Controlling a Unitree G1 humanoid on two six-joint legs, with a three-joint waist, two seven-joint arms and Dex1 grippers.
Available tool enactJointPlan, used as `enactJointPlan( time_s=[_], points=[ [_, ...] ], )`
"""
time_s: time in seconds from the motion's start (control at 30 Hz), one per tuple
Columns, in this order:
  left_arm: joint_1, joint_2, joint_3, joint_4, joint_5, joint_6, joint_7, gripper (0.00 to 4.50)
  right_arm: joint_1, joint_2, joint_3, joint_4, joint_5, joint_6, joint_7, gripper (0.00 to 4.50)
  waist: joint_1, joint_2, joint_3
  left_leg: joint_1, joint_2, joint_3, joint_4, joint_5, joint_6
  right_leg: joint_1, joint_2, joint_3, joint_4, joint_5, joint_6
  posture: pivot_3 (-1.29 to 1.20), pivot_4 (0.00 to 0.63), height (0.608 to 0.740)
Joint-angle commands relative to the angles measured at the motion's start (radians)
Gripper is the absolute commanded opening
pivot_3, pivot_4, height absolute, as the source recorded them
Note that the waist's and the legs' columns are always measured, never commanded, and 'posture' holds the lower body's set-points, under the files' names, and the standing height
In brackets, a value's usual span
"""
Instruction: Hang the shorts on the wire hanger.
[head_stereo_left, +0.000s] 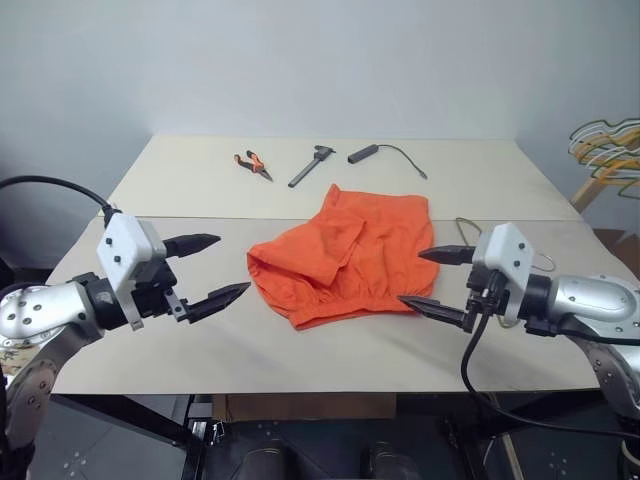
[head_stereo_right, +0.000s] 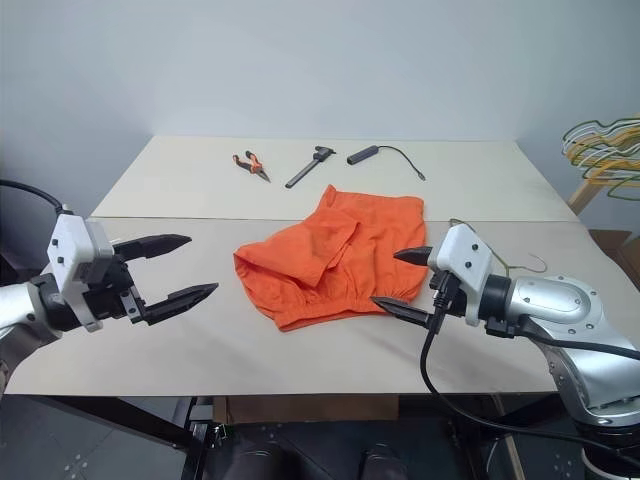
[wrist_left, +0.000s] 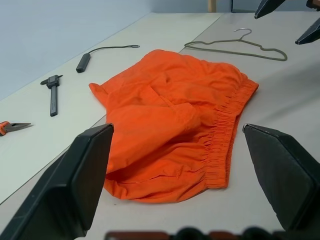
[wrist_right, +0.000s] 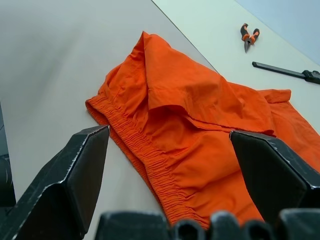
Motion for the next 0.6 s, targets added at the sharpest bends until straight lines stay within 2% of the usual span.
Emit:
enactJointPlan(
  time_s=[0.03, 0.33, 0.47, 0.6],
  points=[
    [-0.011, -0.002, 0.018, 0.0, -0.005, -0.012, 0.004, 4.5, -0.008, -0.01, -0.036, -0.026, 0.019, -0.001, -0.004, 4.46, 0.0, 0.0, 0.0, 0.0, 0.0, 0.0, 0.0, 0.0, 0.0, 0.0, 0.0, 0.0, 0.0, 0.0, 0.0, 0.06, 0.039, 0.74],
    [-0.008, 0.01, 0.018, -0.007, -0.001, -0.015, -0.01, 4.5, -0.012, -0.038, 0.021, -0.114, -0.015, 0.053, -0.047, 4.46, 0.0, 0.0, 0.0, 0.0, 0.0, 0.0, 0.0, 0.0, 0.0, 0.0, 0.0, 0.0, 0.0, 0.0, 0.0, 0.07, 0.057, 0.74],
    [-0.007, 0.012, 0.028, -0.004, -0.005, -0.018, -0.022, 4.5, -0.09, -0.052, 0.157, -0.174, -0.07, 0.231, -0.162, 4.46, -0.004, 0.0, 0.0, 0.0, 0.001, 0.0, 0.0, 0.0, 0.0, 0.0, 0.0, 0.0, 0.0, -0.002, -0.003, 0.06, 0.057, 0.74],
    [-0.005, 0.002, 0.039, -0.003, -0.014, -0.013, -0.016, 4.5, -0.182, -0.007, 0.262, -0.17, -0.089, 0.382, -0.245, 4.46, -0.004, 0.0, 0.001, 0.001, 0.001, 0.0, 0.0, 0.0, 0.0, -0.001, 0.0, 0.0, 0.001, -0.003, -0.006, 0.04, 0.066, 0.74]
  ],
)
